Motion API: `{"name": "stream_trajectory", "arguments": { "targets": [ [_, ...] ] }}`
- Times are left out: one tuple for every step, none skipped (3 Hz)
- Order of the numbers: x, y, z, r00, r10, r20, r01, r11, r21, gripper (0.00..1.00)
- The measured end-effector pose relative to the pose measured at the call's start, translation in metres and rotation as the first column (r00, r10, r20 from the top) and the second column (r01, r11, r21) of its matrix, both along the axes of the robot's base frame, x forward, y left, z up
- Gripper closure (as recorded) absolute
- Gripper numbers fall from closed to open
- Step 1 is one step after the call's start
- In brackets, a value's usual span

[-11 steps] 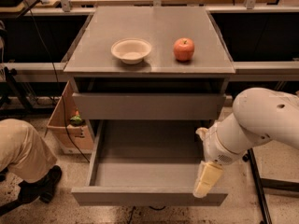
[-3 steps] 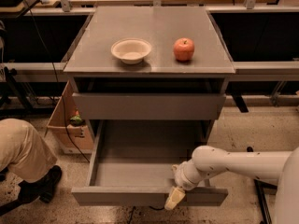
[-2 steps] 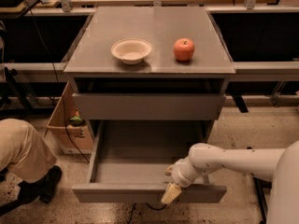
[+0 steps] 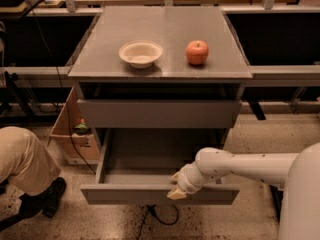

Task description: Close middle drawer

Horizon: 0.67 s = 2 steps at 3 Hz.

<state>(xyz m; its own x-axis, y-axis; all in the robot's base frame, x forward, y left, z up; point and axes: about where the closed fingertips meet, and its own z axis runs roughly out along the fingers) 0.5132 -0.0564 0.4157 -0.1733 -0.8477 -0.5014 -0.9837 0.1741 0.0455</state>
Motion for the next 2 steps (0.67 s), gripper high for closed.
{"name": "stream_trajectory", "arguments": {
  "targets": [
    [0.037,0.030,0.016,0.9968,0.052,0.061,-0.052,0.999,0.007,0.35],
    [0.068,0.056,0.033,0.9884,0.097,0.117,-0.099,0.995,0.010,0.12]
  ]
}}
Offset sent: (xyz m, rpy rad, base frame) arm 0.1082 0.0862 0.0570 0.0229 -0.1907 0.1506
